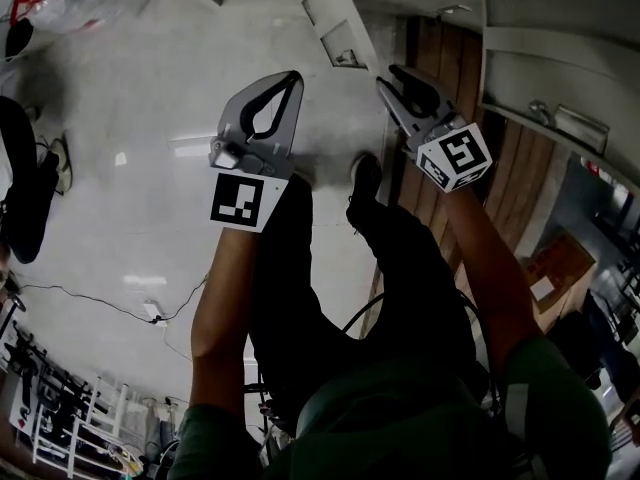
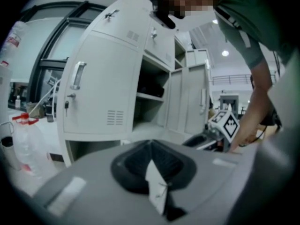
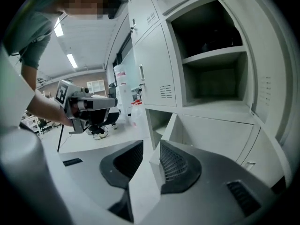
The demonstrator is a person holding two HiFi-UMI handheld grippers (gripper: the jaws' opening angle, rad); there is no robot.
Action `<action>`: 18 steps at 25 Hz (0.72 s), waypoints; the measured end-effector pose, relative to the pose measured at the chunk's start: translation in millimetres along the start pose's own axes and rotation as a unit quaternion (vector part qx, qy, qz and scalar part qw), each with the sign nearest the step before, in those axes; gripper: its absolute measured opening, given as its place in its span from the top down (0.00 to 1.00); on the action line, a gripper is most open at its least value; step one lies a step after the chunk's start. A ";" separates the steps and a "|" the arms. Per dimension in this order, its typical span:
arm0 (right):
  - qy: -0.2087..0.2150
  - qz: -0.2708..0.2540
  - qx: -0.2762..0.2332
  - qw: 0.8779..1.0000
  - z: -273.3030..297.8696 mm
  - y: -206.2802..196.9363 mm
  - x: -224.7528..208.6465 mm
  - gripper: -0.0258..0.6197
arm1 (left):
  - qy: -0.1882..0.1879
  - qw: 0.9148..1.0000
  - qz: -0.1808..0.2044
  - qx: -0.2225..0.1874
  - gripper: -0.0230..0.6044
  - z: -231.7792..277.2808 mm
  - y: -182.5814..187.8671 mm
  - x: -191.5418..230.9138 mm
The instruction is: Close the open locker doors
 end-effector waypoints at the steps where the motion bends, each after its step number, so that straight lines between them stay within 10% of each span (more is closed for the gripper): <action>1: 0.001 -0.004 0.007 1.000 0.8 -6.6 -2.8 0.83 | -0.003 1.000 0.001 0.000 0.96 2.0 -5.2 0.2; 18: 0.067 -0.021 0.062 0.996 38.3 -41.2 21.0 0.79 | 0.044 0.999 -0.018 0.000 0.96 -7.3 -33.9 30.5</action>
Point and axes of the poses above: the fingertips, and each gripper's own axes: z forward along the fingers, x to its left, y out of its top, the point moved 7 cm from there along -z, backward along the fingers, and after that the axes turned 15 degrees about -x, right-handed, at the moved point
